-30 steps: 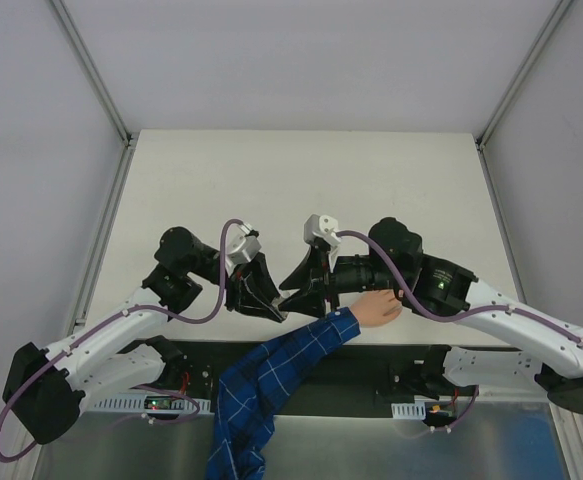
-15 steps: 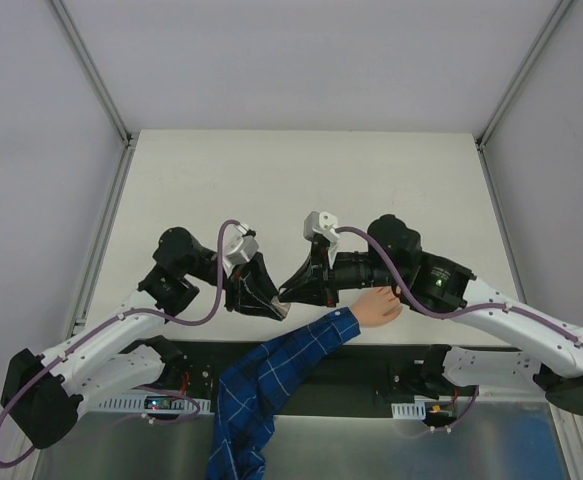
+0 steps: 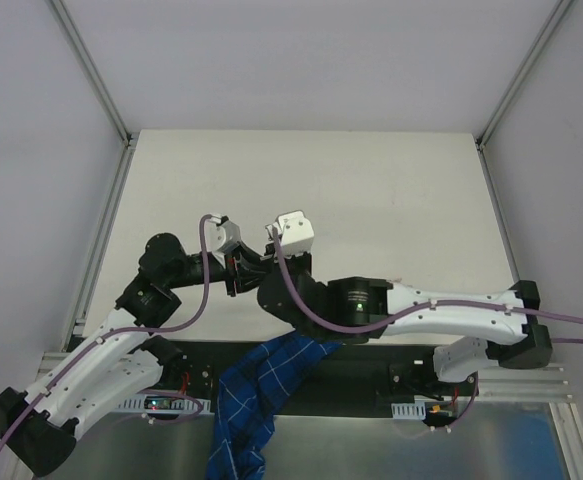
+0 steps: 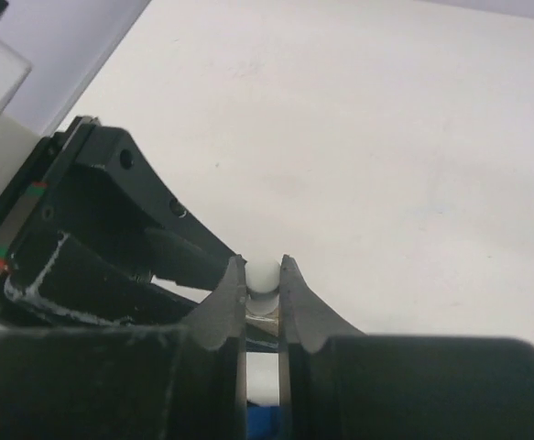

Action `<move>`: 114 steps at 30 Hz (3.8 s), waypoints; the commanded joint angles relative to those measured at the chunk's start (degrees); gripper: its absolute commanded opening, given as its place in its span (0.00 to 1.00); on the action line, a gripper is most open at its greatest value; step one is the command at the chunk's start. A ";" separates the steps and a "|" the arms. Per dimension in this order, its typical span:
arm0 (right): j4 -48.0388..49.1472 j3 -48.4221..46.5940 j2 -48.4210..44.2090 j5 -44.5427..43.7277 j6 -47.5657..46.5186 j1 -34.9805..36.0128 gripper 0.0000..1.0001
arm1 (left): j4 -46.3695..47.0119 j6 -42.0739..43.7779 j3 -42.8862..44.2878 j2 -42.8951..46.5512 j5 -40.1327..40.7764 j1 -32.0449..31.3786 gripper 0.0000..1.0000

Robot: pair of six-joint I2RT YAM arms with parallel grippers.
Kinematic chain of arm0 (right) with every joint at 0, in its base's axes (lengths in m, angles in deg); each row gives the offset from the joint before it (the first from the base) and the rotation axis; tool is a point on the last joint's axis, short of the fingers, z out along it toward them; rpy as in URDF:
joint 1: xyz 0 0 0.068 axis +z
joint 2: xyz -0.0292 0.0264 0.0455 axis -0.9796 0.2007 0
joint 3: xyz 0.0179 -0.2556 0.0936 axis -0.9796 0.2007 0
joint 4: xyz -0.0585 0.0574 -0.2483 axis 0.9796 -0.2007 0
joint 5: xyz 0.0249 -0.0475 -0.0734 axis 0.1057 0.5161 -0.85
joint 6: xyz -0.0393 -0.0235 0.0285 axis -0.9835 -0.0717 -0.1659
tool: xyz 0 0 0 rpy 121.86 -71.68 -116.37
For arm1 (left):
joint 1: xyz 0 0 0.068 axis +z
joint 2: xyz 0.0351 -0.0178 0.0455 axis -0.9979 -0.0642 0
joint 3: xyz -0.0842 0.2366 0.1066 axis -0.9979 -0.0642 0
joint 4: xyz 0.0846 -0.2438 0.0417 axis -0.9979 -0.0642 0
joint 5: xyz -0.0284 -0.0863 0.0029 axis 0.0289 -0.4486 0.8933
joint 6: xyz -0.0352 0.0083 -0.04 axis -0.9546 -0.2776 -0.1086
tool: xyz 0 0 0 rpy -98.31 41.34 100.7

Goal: Paint the nails

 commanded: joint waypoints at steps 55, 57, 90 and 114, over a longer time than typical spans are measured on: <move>17.72 13.97 -18.02 92.39 -21.57 -28.68 0.12 | 31.18 -19.46 1.92 -10.69 -28.98 -3.59 0.00; 17.55 14.40 -18.19 91.78 -21.30 -28.77 0.01 | 28.04 -17.19 2.18 -10.33 -27.49 -3.59 0.00; 0.83 7.80 -19.06 37.77 -15.50 -12.13 0.78 | 6.64 2.17 3.68 -4.35 -7.42 -2.71 0.00; 8.32 10.10 -18.02 82.46 -22.71 -24.55 0.39 | 21.51 -10.67 2.71 -8.75 -25.81 -4.56 0.00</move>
